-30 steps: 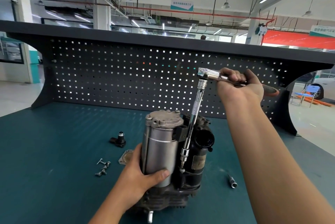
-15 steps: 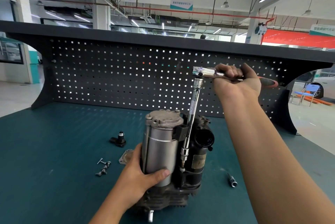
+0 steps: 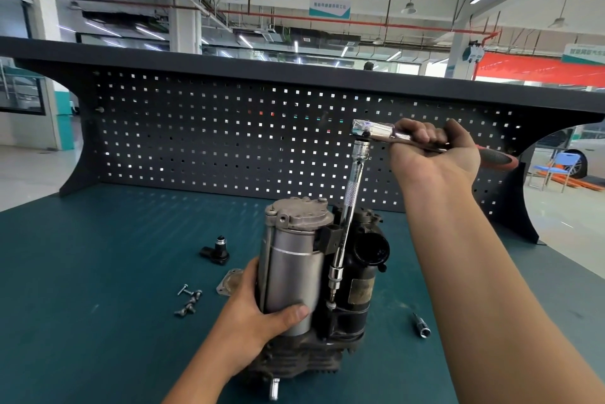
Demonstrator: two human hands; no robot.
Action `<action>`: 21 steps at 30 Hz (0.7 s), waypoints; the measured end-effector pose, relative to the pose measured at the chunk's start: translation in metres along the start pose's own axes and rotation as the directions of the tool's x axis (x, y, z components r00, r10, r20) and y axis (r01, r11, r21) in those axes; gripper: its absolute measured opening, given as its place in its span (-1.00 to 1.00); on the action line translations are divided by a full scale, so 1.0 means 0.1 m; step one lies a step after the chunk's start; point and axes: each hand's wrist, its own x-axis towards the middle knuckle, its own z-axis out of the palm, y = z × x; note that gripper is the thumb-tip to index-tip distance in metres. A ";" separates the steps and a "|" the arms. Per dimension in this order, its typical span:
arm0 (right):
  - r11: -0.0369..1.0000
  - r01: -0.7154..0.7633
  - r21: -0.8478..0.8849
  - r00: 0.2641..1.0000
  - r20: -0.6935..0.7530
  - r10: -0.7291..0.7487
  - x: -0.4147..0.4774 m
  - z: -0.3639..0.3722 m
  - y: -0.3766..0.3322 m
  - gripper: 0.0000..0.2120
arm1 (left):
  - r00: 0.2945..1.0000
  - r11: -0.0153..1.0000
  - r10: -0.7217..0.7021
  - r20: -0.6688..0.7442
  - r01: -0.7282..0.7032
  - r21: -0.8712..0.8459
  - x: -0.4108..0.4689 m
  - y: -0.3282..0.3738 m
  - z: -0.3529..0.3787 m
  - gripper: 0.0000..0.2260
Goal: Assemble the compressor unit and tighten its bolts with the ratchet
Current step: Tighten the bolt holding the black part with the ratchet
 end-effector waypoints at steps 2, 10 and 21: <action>1.000 0.010 -0.010 1.000 0.014 -0.010 -0.02 0.00 0.00 -0.63 | 1.000 1.000 0.000 0.001 0.000 0.001 0.00 0.00 0.00 -0.24; 0.997 0.065 -0.050 0.996 0.056 -0.062 -0.08 -0.01 0.06 -0.61 | 1.000 1.000 0.000 0.000 0.000 0.005 -0.01 0.03 0.01 -0.26; 0.963 0.181 -0.200 0.956 0.265 -0.125 -0.28 -0.06 0.01 -0.69 | 1.000 1.000 0.003 -0.009 -0.003 0.011 -0.02 0.06 0.01 -0.30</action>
